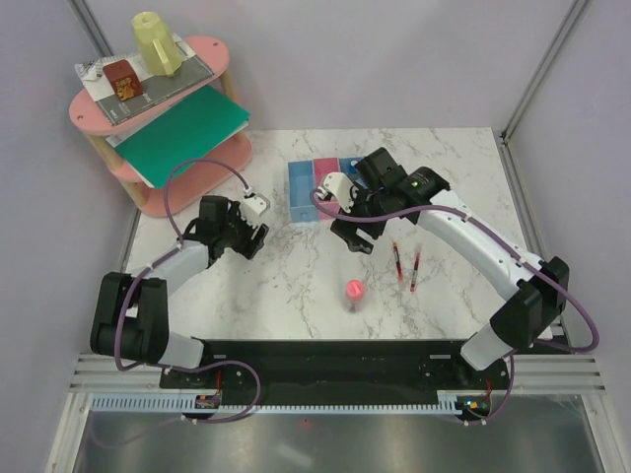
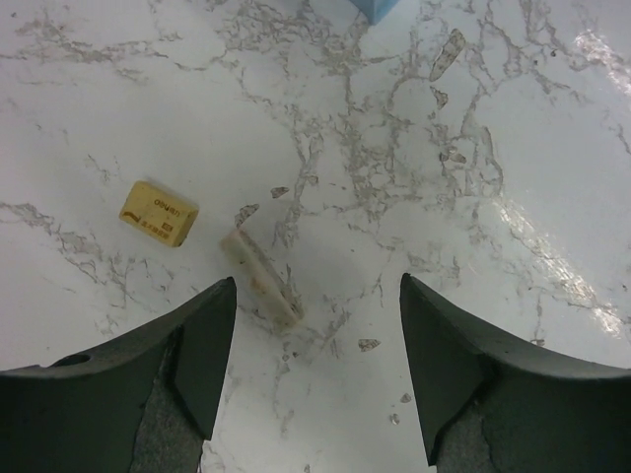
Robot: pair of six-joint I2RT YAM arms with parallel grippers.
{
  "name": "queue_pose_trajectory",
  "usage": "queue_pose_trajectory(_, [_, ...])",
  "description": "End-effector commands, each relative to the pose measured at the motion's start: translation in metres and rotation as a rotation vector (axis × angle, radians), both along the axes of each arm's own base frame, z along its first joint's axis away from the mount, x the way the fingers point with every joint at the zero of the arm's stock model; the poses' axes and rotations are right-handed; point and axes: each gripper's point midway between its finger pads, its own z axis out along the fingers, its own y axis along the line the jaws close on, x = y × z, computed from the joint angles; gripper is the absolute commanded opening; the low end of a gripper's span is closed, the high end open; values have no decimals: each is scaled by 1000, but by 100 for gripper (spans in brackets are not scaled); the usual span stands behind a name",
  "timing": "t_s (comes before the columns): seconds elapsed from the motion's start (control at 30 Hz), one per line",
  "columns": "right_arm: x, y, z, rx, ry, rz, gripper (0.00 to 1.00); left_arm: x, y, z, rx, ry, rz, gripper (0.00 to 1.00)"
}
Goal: Sort the stationery into containers
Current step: Pick up the stationery from the center of the board.
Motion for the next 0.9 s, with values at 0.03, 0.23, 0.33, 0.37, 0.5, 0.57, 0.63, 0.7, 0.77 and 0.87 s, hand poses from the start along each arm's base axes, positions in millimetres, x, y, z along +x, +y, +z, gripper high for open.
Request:
queue_pose_trajectory(0.03, [-13, -12, 15, -4, -34, 33, 84, 31, 18, 11, 73, -58, 140, 74])
queue_pose_trajectory(0.23, [-18, -8, 13, 22, -14, 47, 85, 45, 36, 15, 111, -84, 268, 74])
queue_pose_trajectory(0.33, [-19, -7, 10, 24, -4, 50, 85, 45, 37, 14, 112, -81, 272, 75])
queue_pose_trajectory(0.37, [-18, -6, 10, 25, -3, 51, 85, 44, 36, 13, 108, -73, 271, 76])
queue_pose_trajectory(0.5, [-19, -3, 12, 36, -3, 59, 85, 37, 31, -3, 94, 5, 267, 67])
queue_pose_trajectory(0.57, [-18, -4, 13, 38, -6, 58, 85, 34, 30, -14, 94, 50, 267, 64])
queue_pose_trajectory(0.63, [-18, -4, 15, 36, -11, 57, 85, 32, 29, -19, 97, 71, 268, 63])
queue_pose_trajectory(0.7, [-18, -4, 17, 42, -16, 58, 85, 30, 28, -25, 99, 96, 270, 63])
queue_pose_trajectory(0.77, [-19, -5, 19, 47, -18, 55, 85, 31, 27, -27, 97, 106, 271, 63])
queue_pose_trajectory(0.87, [-20, -4, 21, 55, -17, 55, 85, 31, 25, -30, 96, 113, 273, 63])
